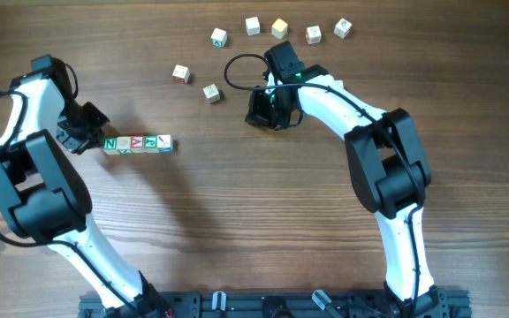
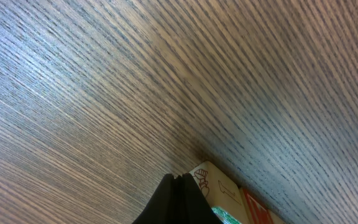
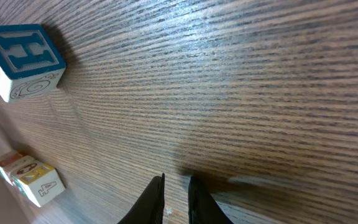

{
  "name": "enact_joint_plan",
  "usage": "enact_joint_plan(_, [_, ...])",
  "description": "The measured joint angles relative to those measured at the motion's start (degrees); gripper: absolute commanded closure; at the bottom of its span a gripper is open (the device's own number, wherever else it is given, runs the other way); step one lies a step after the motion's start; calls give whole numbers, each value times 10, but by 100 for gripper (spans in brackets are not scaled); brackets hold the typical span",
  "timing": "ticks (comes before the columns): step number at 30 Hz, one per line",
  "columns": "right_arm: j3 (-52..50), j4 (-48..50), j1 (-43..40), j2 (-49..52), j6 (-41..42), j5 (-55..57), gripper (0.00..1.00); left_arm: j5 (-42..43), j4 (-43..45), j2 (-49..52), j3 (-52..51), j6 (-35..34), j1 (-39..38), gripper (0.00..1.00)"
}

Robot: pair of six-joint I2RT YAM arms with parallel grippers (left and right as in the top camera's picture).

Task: Form a horizontal line

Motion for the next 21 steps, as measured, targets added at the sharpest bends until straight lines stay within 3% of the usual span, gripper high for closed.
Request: enact_joint_plan(21, [0, 2, 0, 0, 7, 0, 84, 16, -2, 0, 0, 0, 0, 96])
